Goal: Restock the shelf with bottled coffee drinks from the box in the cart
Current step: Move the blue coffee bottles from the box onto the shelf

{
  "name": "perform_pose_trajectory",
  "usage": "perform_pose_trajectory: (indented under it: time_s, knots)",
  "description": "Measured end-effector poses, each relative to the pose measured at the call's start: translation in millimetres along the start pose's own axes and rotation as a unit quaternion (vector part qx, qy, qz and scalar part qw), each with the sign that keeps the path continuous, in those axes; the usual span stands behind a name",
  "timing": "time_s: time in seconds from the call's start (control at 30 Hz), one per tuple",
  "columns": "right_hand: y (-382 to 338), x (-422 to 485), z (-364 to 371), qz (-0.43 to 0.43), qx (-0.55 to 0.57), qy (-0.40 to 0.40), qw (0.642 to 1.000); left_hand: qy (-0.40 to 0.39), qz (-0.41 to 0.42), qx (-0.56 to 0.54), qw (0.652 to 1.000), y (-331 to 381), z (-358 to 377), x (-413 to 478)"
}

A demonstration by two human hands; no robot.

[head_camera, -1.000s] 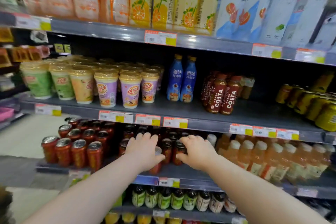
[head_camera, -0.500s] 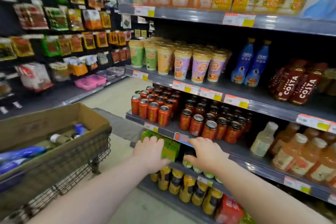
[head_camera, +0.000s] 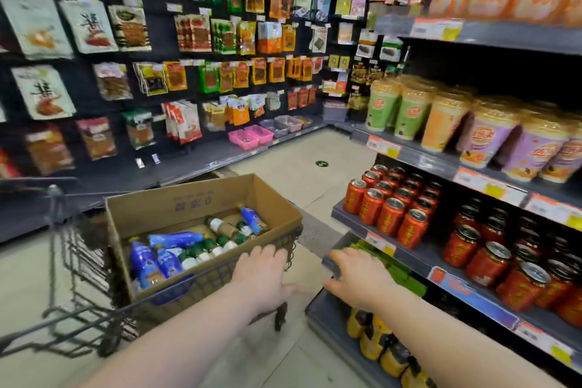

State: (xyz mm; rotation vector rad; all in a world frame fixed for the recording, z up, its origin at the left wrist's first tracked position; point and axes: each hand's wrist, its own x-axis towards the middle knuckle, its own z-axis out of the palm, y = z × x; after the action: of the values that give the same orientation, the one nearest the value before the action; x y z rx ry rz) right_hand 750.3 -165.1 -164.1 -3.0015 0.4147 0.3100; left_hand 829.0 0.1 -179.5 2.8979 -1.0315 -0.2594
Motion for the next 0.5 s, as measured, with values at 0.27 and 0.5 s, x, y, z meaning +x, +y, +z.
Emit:
perform_pose_trajectory:
  time_s: [0.27, 0.5]
  knots:
    - [-139, 89, 6, -0.074, -0.037, -0.025, 0.996, -0.002, -0.084, -0.011, 0.996, -158, -5, -4]
    - [-206, 140, 9, -0.138, -0.059, -0.044, 0.988, 0.003, -0.144, -0.030, 0.989, -235, 4, -2]
